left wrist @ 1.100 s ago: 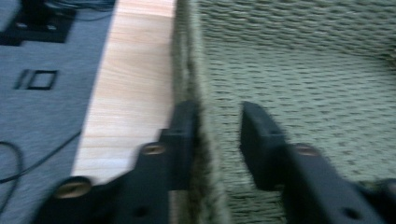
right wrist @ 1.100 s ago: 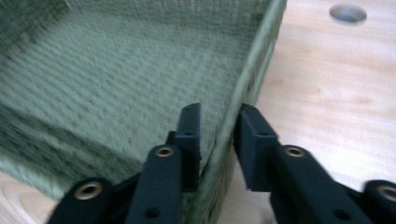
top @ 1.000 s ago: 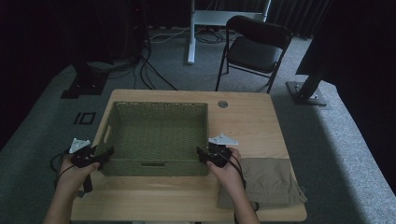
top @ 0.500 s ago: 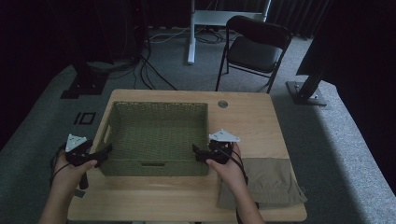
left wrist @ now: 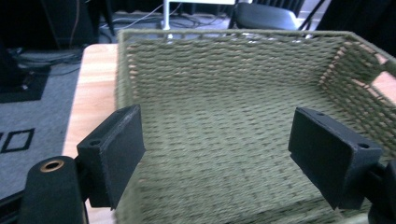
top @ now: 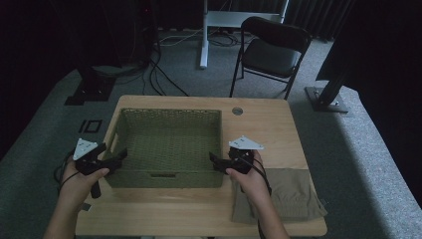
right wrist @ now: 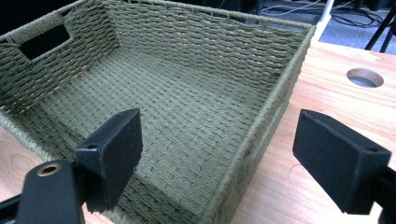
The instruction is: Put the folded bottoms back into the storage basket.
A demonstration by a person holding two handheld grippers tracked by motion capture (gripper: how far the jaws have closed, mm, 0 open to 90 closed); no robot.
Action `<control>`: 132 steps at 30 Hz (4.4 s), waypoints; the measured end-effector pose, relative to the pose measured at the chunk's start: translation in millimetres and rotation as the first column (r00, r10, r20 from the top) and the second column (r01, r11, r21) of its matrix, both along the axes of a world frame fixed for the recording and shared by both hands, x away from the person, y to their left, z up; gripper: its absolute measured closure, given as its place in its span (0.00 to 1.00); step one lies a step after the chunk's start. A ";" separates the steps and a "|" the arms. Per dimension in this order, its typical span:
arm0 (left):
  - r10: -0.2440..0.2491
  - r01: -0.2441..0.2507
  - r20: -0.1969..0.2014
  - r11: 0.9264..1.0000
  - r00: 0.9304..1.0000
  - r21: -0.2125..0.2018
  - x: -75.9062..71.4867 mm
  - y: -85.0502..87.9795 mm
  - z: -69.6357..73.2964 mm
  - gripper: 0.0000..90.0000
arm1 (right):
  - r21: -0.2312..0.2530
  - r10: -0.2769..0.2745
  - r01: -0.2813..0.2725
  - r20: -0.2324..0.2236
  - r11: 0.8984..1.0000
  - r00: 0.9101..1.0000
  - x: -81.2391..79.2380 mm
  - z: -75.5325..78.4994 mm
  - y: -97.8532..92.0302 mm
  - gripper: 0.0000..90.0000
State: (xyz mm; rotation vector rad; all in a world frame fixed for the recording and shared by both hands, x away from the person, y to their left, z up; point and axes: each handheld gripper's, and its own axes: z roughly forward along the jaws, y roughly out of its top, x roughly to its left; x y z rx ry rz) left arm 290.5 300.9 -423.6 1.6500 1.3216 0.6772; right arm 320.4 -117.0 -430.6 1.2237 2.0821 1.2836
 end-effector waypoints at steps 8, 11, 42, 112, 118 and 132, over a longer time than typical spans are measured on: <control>-0.058 0.058 0.008 0.998 0.998 -0.004 -1.9 -18.8 3.0 0.21 | 0.010 -0.023 0.022 0.018 1.000 1.000 -6.0 2.4 -17.3 0.19; -0.083 0.083 0.008 0.997 0.997 -0.010 -1.3 -25.5 2.9 0.21 | 0.005 -0.027 0.027 0.020 1.000 0.999 -8.6 2.4 -25.2 0.19; -0.238 0.237 -0.017 0.971 0.971 -0.035 6.3 -86.6 -12.8 0.20 | -0.017 -0.118 0.118 -0.005 0.993 0.993 -35.8 -19.0 -99.5 0.20; -0.571 0.572 -0.039 0.819 0.820 0.033 -37.1 -358.4 -69.3 0.19 | -0.098 -0.363 0.359 -0.025 0.928 0.931 -79.9 -84.7 -253.4 0.15; -0.519 0.523 -0.066 0.850 0.852 0.069 -35.8 -364.4 -94.1 0.19 | -0.105 -0.363 0.358 -0.033 0.928 0.931 -79.0 -90.3 -254.3 0.15; -0.387 0.394 -0.130 0.919 0.913 0.033 -30.1 -364.6 -124.4 0.18 | -0.123 -0.355 0.342 -0.110 0.932 0.928 -73.4 -110.4 -252.0 0.16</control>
